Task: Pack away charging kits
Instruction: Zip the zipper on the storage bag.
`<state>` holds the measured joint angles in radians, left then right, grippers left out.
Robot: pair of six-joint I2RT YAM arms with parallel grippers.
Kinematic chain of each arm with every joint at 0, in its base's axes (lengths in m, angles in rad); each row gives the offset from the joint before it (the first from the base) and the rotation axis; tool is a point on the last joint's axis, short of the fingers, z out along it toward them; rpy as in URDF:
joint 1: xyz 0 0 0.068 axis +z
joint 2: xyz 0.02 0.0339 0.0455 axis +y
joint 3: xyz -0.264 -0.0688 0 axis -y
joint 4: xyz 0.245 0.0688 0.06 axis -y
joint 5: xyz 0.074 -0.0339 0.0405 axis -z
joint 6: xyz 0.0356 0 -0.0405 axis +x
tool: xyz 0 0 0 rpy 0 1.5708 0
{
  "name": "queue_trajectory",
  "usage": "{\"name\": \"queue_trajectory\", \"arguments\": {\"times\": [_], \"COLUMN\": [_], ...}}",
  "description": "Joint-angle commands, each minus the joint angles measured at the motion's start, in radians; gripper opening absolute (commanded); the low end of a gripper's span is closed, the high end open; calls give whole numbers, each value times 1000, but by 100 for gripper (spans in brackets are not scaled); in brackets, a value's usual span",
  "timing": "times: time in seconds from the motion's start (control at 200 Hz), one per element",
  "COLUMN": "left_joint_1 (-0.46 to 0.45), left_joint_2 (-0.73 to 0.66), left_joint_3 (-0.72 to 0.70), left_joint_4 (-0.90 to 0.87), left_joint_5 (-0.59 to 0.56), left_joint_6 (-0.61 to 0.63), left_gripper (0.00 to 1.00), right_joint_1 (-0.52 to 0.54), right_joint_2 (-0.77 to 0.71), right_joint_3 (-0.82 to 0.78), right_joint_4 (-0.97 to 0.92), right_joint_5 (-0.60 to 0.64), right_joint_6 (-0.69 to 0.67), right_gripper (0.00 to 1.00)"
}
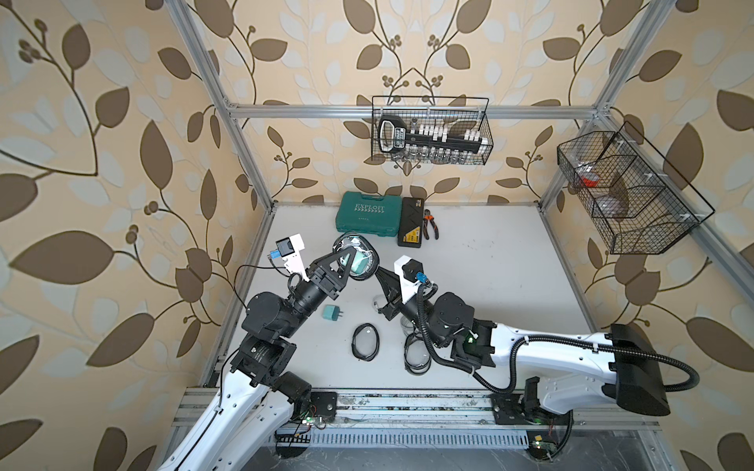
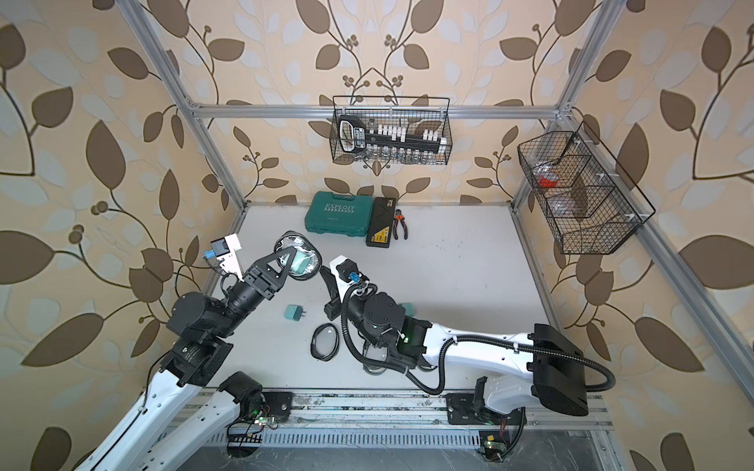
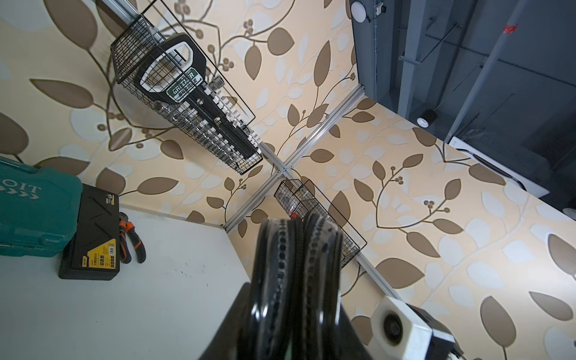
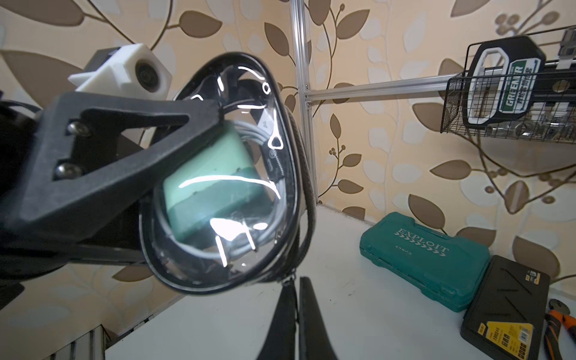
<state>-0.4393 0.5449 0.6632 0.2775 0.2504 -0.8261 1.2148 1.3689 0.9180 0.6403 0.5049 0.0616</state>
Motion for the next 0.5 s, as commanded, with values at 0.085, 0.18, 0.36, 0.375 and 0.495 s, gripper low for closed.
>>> {"name": "queue_trajectory", "arguments": {"times": [0.085,0.18,0.36,0.375,0.495], "left_joint_1": [-2,-3,-3,-3,-3], "left_joint_2": [-13,-6,44,47,67], "left_joint_3": [8,10,27,27,25], "left_joint_4": [89,87,110,113,120], "left_joint_5": [81,105,177,180,185], "left_joint_6": [-17,-21,-22,-22,-22], "left_gripper": [0,0,0,0,0], "right_joint_1": [-19,-17,32,39,79], "right_joint_2": [-45,-72,-99,-96,-76], "right_joint_3": [9,13,37,40,67], "right_joint_4": [-26,-51,-110,-112,-132], "right_joint_5": [12,-38,-98,-95,-73], "right_joint_6": [-101,-123,-176,-183,-220], "right_gripper": [0,0,0,0,0]}}
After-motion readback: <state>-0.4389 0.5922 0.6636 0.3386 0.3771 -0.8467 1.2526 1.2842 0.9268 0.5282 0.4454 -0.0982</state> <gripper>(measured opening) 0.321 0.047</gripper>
